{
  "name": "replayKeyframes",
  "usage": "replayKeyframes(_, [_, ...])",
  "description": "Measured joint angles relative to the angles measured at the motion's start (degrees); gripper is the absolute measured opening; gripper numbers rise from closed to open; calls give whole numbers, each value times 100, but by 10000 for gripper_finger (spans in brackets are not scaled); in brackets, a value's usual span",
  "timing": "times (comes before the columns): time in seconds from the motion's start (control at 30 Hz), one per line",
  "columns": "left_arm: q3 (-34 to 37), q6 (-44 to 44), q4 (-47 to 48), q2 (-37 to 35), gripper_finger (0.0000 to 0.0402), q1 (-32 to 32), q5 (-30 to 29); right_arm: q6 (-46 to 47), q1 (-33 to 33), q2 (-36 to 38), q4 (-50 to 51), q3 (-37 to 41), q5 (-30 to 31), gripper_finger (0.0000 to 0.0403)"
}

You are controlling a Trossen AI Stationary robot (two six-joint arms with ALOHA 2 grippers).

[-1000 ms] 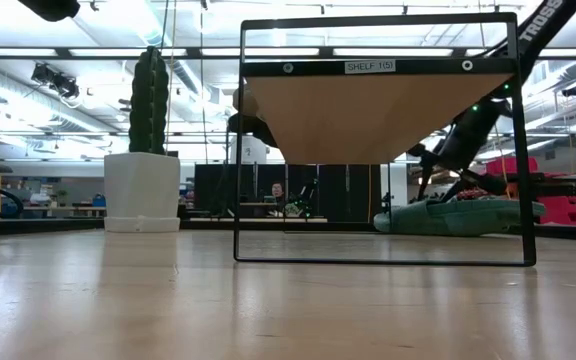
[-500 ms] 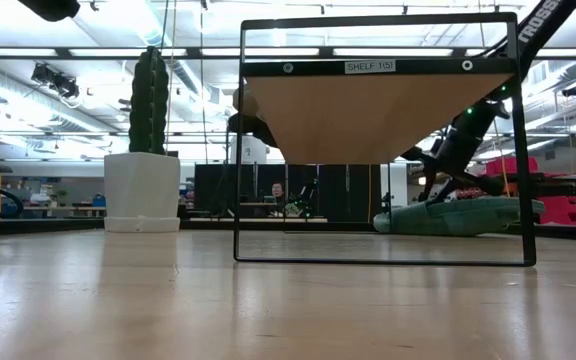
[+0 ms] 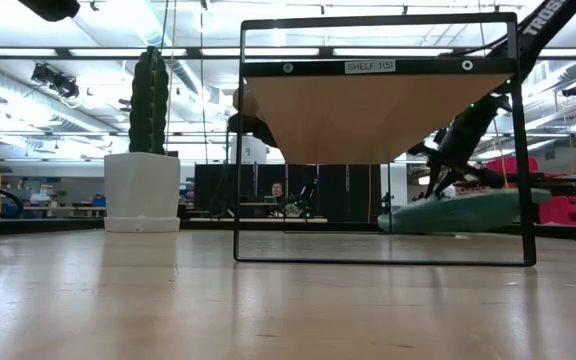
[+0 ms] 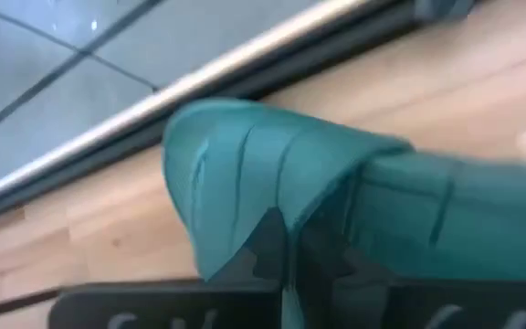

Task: Pick and place slides into the shelf
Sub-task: Put the green slides on the shelf

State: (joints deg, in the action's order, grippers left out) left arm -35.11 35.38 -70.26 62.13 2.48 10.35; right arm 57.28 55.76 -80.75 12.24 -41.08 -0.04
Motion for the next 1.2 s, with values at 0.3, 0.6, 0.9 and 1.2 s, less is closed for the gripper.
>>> replayKeyframes(0.3, [0, 0, -2, -2, 177, 0, 0, 93, 6, 439, 116, -9, 402, 11])
replayKeyframes(0.6, [0, 0, 0, -2, 174, -2, 2, 166, 115, 956, 136, -13, 667, 11])
replayKeyframes(0.9, [0, -1, -1, -2, 173, -2, 2, 168, 115, 1551, 146, -20, 752, 11])
replayKeyframes(1.2, [0, 0, -1, -1, 177, -2, 2, 141, 113, 2228, 7, -20, 679, 11])
